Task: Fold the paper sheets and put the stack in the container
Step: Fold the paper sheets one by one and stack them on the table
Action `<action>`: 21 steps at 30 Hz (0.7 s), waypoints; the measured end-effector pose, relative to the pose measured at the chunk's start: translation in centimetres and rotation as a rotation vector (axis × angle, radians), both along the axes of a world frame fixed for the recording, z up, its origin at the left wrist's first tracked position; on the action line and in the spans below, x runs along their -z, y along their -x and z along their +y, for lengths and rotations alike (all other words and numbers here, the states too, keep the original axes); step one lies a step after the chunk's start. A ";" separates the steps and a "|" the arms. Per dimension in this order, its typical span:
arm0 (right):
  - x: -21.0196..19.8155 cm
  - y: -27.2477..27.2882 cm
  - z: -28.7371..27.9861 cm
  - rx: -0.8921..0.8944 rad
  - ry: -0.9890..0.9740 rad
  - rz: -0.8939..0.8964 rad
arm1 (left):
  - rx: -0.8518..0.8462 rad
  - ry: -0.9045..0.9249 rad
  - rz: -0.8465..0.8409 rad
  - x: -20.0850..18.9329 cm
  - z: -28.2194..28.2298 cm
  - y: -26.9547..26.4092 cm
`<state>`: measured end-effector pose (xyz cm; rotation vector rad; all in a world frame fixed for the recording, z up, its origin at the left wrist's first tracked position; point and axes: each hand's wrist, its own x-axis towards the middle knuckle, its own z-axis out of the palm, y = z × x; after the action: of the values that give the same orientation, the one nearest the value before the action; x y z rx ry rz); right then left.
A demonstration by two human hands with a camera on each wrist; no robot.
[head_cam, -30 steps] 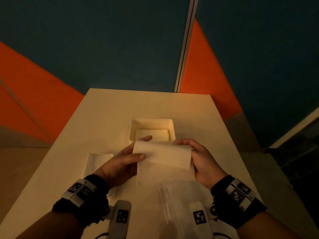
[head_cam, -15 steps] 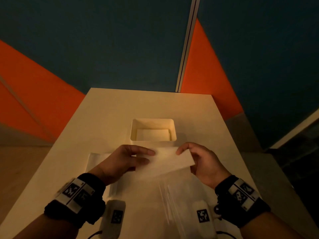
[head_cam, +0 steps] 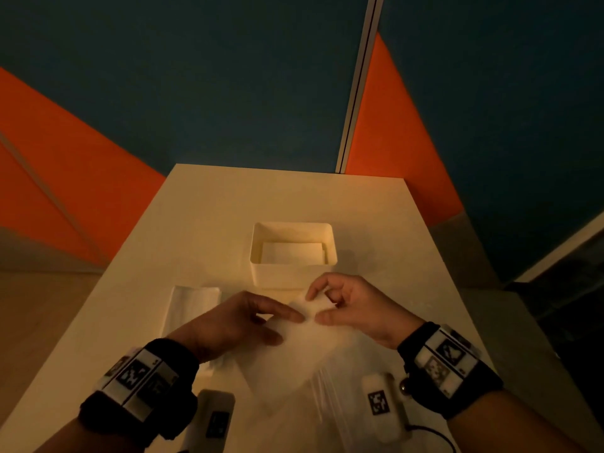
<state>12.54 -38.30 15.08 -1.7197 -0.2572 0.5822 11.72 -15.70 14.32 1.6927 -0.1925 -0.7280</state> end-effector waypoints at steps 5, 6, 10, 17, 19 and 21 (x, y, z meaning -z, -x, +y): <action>2.5 -1.3 -3.4 0.386 0.155 0.032 | -0.566 0.077 -0.023 2.2 5.1 1.3; 3.2 -1.4 -4.2 0.439 0.200 0.032 | -0.655 0.066 -0.018 2.8 6.2 1.6; 5.6 -1.4 -6.9 0.557 0.319 0.087 | -0.805 -0.087 -0.017 4.8 9.4 2.5; 8.5 -1.5 -9.7 0.429 0.702 -0.008 | -0.773 -0.413 -0.078 6.8 10.2 1.9; 8.8 -1.4 -10.2 0.294 0.795 0.018 | -0.730 -0.526 -0.129 7.2 10.2 1.7; 8.9 -1.5 -10.3 0.150 0.896 0.035 | -0.649 -0.640 -0.226 7.5 10.1 1.6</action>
<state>14.02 -48.61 6.15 -2.5553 0.2001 0.6634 10.09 -5.56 6.79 2.2689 0.4697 -0.0971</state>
